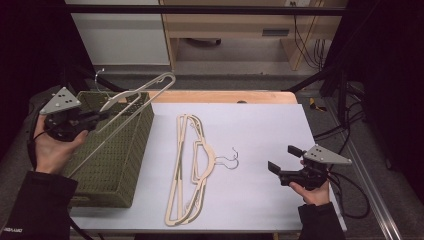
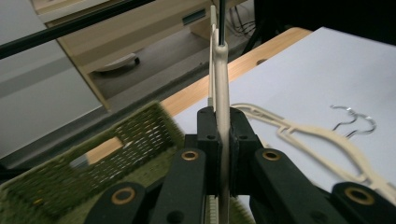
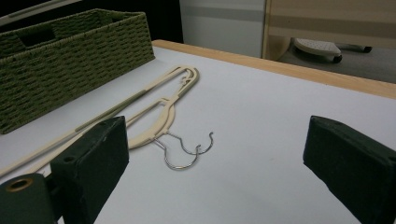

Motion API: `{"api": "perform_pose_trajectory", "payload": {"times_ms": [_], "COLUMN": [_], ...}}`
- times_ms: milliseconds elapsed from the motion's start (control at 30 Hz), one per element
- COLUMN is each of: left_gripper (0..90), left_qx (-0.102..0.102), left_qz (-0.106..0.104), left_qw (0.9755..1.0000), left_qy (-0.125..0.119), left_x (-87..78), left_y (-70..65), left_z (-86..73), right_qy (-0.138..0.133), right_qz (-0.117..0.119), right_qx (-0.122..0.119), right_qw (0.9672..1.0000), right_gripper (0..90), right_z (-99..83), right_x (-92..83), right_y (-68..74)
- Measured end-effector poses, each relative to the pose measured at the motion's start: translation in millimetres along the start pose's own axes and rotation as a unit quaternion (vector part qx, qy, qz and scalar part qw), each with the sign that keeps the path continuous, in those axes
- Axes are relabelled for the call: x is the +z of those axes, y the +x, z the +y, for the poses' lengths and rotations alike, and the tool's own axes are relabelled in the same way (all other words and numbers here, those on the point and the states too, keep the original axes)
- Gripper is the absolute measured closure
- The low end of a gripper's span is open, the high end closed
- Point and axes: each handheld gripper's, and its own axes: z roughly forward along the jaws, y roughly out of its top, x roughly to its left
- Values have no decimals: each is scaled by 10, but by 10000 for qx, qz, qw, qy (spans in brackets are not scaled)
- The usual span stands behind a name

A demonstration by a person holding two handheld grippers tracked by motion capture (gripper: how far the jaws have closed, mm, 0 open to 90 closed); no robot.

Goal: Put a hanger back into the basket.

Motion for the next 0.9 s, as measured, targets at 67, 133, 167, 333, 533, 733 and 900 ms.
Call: {"api": "perform_pose_trajectory", "payload": {"times_ms": [67,133,167,333,533,733,900], "left_gripper": [856,856,856,856,856,856,856], "left_qx": [-54,-82,-72,-58,-4,-68,-80], "left_qz": [88,152,228,280,310,237,299], "left_qw": [9999,9998,9997,9992,9984,9984,9968], "left_qy": [51,88,107,288,478,515,730], "left_x": [-12,-16,-15,2,57,27,50], "left_y": [117,201,265,423,565,625,622], "left_z": [-81,-148,-194,-374,-554,-699,-835], "right_qy": [12,16,19,46,81,78,87], "right_qz": [9,-5,-11,-21,-17,-13,-13], "right_qx": [4,-20,-16,-20,-37,-30,-18], "right_qw": [10000,10000,10000,10000,10000,10000,10000], "right_gripper": [74,73,73,73,72,72,72], "right_z": [-1,-3,-3,-6,-14,-14,-17], "right_x": [2,7,8,18,28,24,40], "right_y": [1,0,1,1,0,-4,0]}}
